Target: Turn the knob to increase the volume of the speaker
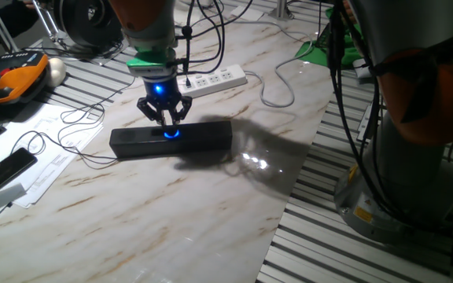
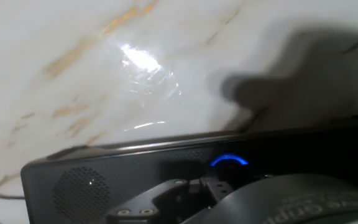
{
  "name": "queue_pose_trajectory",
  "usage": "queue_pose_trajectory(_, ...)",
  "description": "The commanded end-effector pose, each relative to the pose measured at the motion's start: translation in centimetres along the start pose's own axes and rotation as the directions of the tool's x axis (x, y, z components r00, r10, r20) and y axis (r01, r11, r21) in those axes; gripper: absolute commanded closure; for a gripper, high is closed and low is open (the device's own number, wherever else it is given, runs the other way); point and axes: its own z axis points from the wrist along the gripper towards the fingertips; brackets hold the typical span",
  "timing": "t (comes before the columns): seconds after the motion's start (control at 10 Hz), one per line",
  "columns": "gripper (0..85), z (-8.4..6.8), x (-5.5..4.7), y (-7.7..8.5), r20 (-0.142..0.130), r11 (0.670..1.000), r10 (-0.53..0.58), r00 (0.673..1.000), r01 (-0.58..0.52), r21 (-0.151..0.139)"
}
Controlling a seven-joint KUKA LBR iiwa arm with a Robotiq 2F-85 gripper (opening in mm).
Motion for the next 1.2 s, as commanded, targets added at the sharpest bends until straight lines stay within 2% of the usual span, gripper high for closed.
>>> queue_pose_trajectory(0.0, 85.0, -0.03, 0.07, 0.04, 0.003, 1.0, 0.014, 1.0, -0.014, -0.003)
queue_pose_trajectory(0.6, 85.0, -0.2, 0.68, 0.25, 0.038, 0.995, 0.103, 0.994, -0.102, -0.016)
queue_pose_trajectory(0.9, 85.0, -0.23, 0.84, 0.32, 0.045, 0.992, 0.127, 0.991, -0.126, -0.021)
queue_pose_trajectory(1.0, 68.0, -0.25, 0.89, 0.35, 0.049, 0.99, 0.141, 0.989, -0.14, -0.027)
queue_pose_trajectory(1.1, 68.0, -0.27, 0.97, 0.39, 0.056, 0.988, 0.15, 0.987, -0.149, -0.03)
